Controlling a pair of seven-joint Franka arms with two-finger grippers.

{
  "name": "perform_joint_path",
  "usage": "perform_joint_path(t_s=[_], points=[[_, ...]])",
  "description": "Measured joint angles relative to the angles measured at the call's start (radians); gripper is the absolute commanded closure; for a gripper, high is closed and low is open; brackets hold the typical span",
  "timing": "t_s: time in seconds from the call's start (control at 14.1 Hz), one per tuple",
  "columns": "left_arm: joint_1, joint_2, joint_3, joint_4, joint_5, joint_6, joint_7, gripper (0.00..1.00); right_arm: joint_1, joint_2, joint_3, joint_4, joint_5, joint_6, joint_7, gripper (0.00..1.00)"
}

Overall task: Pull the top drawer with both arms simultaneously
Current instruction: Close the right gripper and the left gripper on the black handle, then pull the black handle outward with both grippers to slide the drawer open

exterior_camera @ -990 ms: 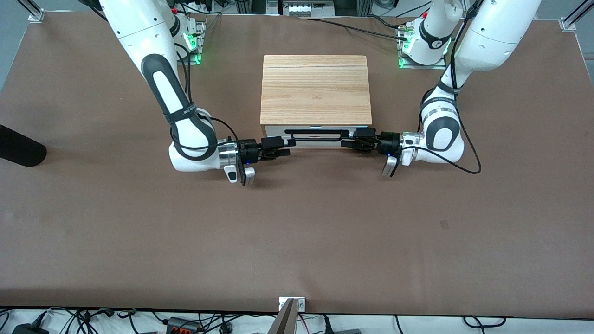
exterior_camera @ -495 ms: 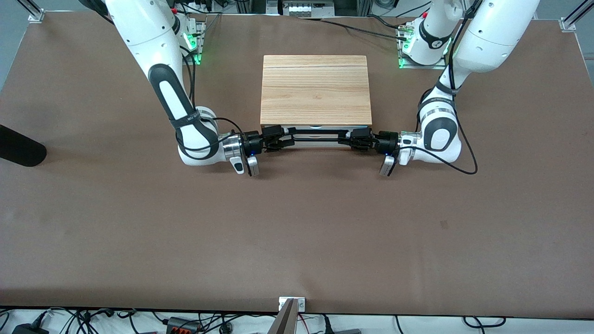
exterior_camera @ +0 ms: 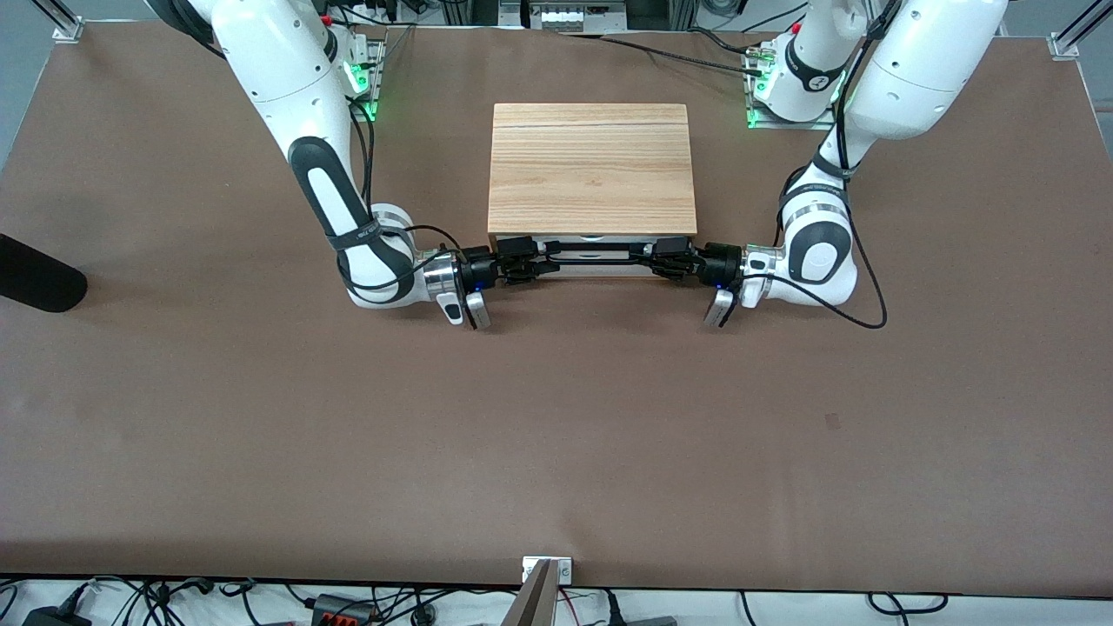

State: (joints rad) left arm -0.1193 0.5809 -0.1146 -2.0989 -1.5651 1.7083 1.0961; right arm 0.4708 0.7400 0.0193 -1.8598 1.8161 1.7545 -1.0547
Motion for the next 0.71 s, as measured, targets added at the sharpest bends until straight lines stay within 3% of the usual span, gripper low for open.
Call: perform_joint_path(t_s=[0.21, 0.64, 0.71], points=[[0.001, 0.004, 0.0, 0.001, -0.002, 0.0, 0.003, 0.82, 0.006, 0.0, 0.004, 0.005, 0.01, 0.001, 0.0, 0.48], [0.001, 0.005, 0.0, 0.001, -0.003, -0.001, 0.006, 0.84, 0.007, -0.001, 0.004, 0.006, 0.012, -0.001, -0.03, 1.0], [0.002, 0.005, -0.001, 0.001, -0.003, -0.001, 0.007, 0.86, 0.007, -0.001, 0.004, 0.006, 0.012, -0.001, -0.046, 1.0]])
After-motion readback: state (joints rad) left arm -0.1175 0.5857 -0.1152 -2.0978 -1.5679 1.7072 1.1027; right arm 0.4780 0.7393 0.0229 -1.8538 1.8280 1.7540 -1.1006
